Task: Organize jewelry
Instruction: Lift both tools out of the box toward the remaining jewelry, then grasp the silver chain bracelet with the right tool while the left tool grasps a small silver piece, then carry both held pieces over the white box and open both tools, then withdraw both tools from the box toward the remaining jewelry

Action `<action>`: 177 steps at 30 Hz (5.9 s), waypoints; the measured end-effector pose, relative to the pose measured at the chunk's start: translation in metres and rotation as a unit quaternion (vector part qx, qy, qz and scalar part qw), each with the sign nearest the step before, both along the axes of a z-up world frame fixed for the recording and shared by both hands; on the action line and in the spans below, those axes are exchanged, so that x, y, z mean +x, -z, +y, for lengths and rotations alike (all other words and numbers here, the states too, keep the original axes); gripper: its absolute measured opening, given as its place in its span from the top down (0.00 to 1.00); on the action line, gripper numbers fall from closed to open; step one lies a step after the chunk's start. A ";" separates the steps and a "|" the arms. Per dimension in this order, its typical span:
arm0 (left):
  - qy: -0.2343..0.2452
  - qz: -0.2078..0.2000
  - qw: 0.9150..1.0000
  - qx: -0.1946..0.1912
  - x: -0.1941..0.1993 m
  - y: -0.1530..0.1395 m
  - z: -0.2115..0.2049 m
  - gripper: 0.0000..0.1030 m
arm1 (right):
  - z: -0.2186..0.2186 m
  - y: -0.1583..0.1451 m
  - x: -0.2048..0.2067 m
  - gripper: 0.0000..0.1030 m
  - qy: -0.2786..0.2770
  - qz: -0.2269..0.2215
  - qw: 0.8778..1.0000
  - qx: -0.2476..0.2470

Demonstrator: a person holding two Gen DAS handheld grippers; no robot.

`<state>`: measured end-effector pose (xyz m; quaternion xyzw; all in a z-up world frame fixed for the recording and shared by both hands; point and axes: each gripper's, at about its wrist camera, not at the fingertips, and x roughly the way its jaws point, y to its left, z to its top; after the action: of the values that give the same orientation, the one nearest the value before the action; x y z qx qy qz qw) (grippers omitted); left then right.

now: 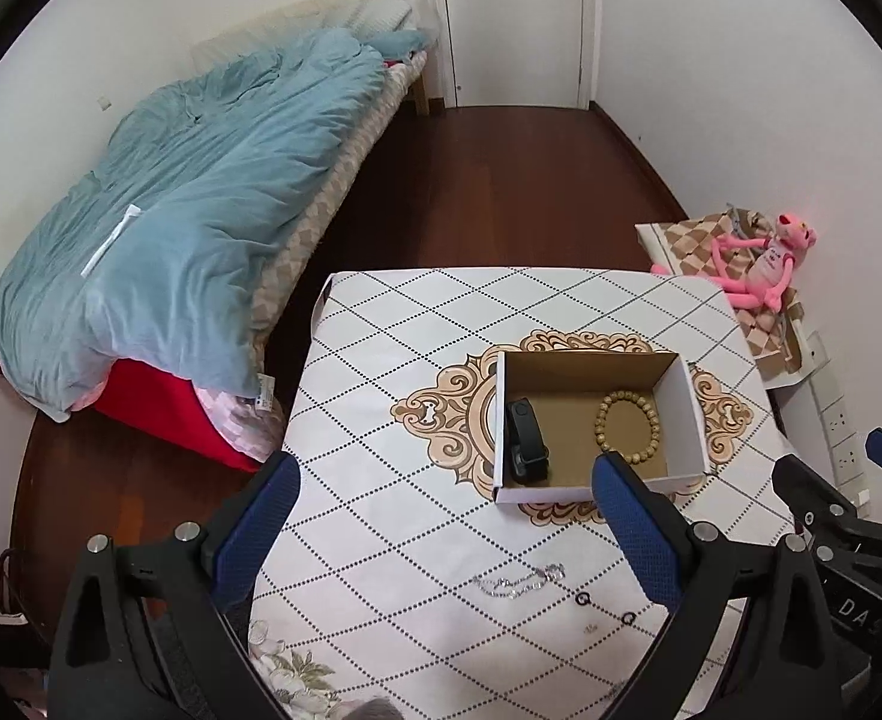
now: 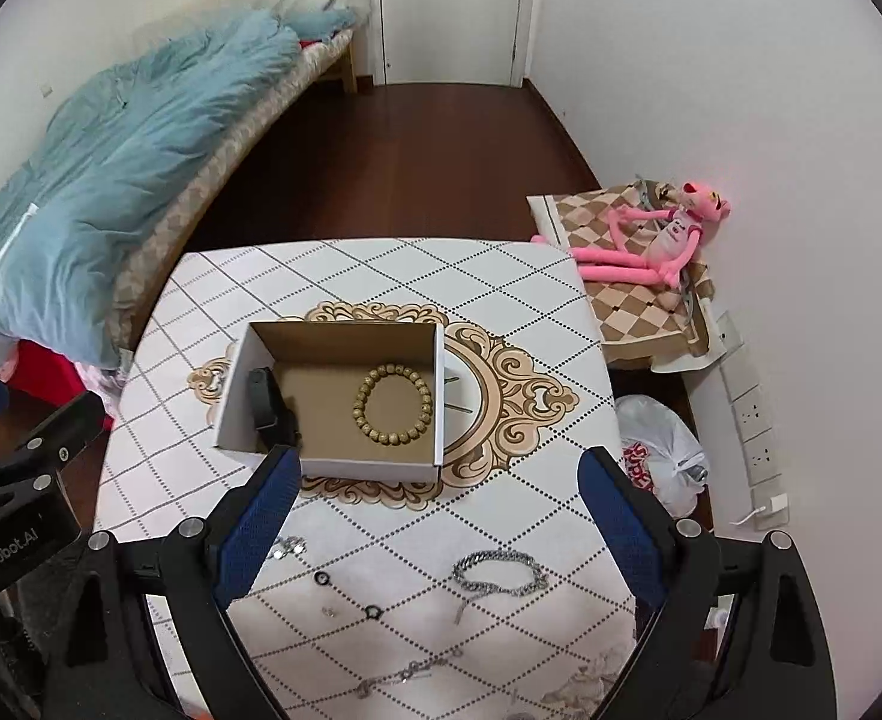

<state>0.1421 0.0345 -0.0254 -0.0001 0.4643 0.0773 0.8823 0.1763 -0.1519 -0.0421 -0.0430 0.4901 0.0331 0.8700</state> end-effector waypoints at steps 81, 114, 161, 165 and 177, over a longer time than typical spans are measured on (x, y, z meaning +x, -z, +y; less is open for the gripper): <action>0.099 0.139 0.977 -0.126 -0.003 0.200 -0.010 0.99 | -0.098 0.166 -0.051 0.90 0.134 0.092 0.971 0.174; 0.130 -0.014 0.967 -0.220 0.016 0.025 0.004 1.00 | -0.055 0.031 0.009 0.91 0.017 0.012 0.971 0.239; 0.027 0.072 0.996 -0.040 0.079 0.108 0.005 0.00 | -0.008 0.124 0.084 0.05 0.008 0.107 0.994 0.003; 0.026 0.078 0.996 -0.041 0.069 0.113 0.000 0.00 | -0.017 0.124 0.076 0.05 0.017 0.102 0.995 0.004; 0.013 0.036 0.999 -0.036 0.028 0.075 -0.009 0.00 | -0.024 0.075 0.033 0.05 0.024 0.029 0.999 -0.003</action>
<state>0.1699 0.0257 -0.1004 -0.0231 0.4982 0.0491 0.8654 0.2094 -0.1760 -0.1173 -0.0329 0.5165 0.0119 0.8556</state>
